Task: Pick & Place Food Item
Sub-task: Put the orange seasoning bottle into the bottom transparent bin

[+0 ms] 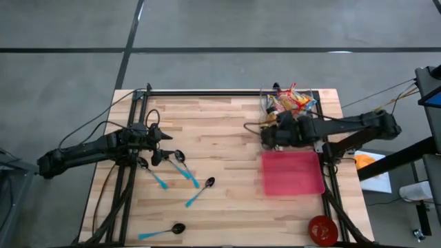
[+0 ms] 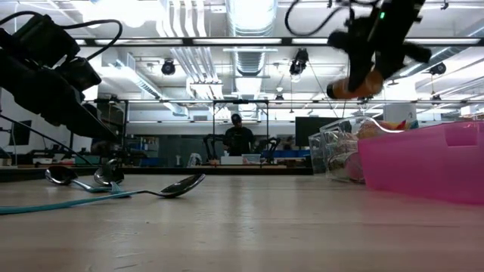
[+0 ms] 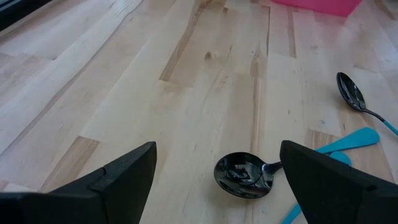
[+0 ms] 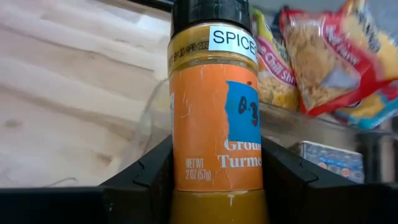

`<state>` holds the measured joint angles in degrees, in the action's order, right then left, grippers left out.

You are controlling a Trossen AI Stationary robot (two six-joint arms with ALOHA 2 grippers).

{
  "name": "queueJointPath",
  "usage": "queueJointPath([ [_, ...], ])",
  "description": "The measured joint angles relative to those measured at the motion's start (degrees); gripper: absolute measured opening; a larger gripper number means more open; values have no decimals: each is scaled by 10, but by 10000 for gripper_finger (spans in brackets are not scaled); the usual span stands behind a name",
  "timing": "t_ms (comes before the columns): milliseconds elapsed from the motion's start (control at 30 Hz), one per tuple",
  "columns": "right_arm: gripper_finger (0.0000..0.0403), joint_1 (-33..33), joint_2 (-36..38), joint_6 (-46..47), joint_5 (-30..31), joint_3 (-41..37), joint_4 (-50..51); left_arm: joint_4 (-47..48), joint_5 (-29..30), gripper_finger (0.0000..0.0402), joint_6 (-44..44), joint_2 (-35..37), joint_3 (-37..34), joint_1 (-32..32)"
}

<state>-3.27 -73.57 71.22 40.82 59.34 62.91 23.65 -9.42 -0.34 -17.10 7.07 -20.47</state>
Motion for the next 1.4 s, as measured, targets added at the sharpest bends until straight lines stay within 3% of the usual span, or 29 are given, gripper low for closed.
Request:
queueJointPath([
  [267,173,77,3,-26,-80,-95,-124,0,0,345,0,0,0,0],
  [567,173,62,4,5,-96,-145,-230,0,0,345,0,0,0,0],
  [767,173,44,2,50,-134,-155,-228,0,0,345,0,0,0,0],
  [1400,173,28,3,111,-127,-212,-256,0,0,345,0,0,0,0],
])
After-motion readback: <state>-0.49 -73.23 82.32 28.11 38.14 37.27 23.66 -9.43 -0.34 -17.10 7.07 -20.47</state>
